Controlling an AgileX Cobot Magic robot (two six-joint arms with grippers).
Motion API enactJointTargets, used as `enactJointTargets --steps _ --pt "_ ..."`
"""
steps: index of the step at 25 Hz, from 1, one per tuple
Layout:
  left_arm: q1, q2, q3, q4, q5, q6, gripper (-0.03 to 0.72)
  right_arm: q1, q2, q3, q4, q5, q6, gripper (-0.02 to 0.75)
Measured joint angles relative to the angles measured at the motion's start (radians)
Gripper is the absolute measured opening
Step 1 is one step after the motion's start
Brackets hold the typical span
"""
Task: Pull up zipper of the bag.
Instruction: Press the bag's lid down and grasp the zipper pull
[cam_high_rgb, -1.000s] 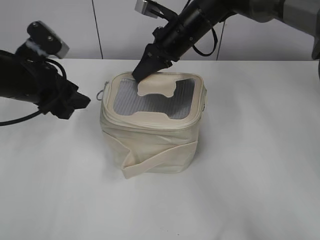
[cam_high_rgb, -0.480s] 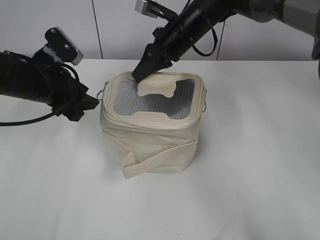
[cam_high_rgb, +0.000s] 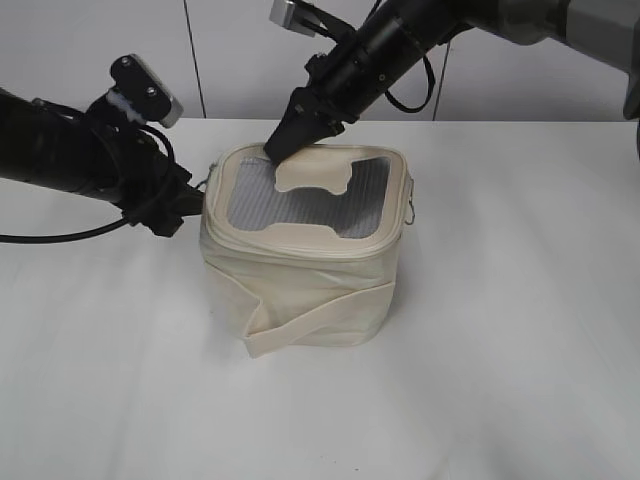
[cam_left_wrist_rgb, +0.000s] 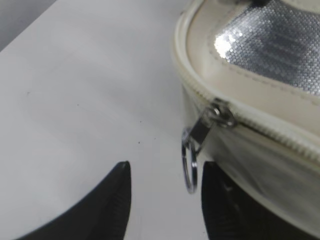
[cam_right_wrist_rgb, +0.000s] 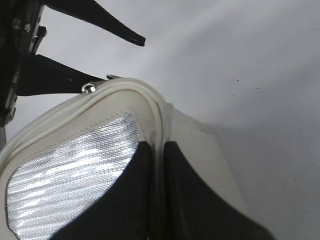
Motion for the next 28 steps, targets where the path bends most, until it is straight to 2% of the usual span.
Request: enactJointTargets --steps 7,11,15,16,22,28 --pt "0.0 0.005 -0.01 0.0 0.012 0.002 0.271 0.0 0.0 0.0 0.0 0.0 0.001 0.048" --pt "0.0 0.012 -0.014 0.0 0.03 0.002 0.169 0.0 0.0 0.0 0.0 0.0 0.001 0.048" --pt "0.0 0.022 -0.019 0.0 0.034 0.002 0.016 0.0 0.0 0.0 0.0 0.0 0.002 0.048" --pt "-0.001 0.022 -0.02 0.0 0.035 0.003 -0.001 0.0 0.0 0.0 0.0 0.0 0.005 0.048" --pt "-0.001 -0.004 0.004 0.0 0.036 -0.076 -0.008 0.0 0.0 0.0 -0.004 0.0 0.03 0.048" --pt "-0.001 -0.204 0.174 -0.005 0.04 -0.136 -0.008 -0.001 0.0 0.0 -0.001 0.0 0.051 0.048"
